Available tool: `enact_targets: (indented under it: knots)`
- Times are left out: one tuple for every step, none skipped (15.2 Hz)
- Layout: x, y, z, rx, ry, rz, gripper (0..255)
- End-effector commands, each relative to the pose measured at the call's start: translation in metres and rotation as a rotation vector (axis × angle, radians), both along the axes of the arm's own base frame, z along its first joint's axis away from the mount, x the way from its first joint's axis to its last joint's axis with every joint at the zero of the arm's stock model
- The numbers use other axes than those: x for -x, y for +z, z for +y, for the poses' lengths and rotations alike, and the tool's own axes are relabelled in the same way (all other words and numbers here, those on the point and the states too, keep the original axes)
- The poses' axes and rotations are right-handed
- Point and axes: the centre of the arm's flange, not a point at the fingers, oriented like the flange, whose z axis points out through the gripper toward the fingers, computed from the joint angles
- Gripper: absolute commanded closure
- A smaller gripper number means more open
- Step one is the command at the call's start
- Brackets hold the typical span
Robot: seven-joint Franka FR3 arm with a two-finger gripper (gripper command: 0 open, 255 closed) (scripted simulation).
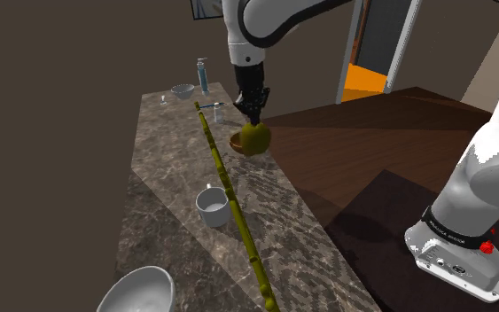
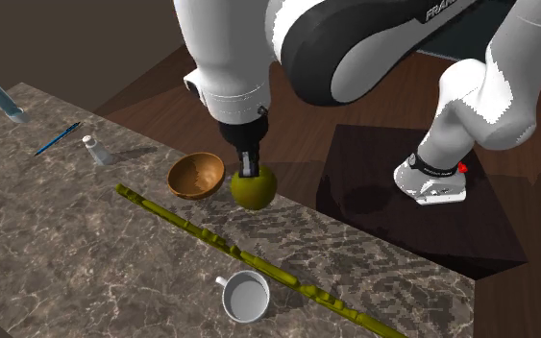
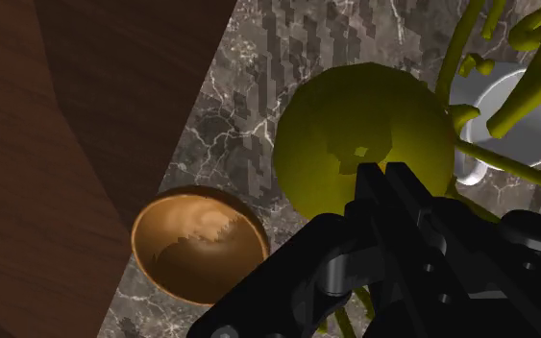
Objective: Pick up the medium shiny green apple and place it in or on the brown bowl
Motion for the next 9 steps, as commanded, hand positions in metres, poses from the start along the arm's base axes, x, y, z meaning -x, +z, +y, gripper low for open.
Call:
enact_targets:
  knots:
    - [-0.024, 0.004, -0.014, 0.001, 0.000, 0.000, 255]
    - [-0.035, 0.007, -0.021, 0.001, 0.000, 0.000, 255]
    - [-0.046, 0.009, -0.028, 0.001, 0.000, 0.000, 255]
    - [-0.057, 0.012, -0.034, 0.001, 0.000, 0.000, 255]
    - [-0.068, 0.015, -0.041, 0.001, 0.000, 0.000, 255]
    - [-0.079, 0.017, -0.048, 0.001, 0.000, 0.000, 255]
    - [-0.090, 0.020, -0.055, 0.001, 0.000, 0.000, 255]
    - [-0.101, 0.023, -0.062, 0.001, 0.000, 0.000, 255]
    - [-0.112, 0.025, -0.068, 0.001, 0.000, 0.000, 255]
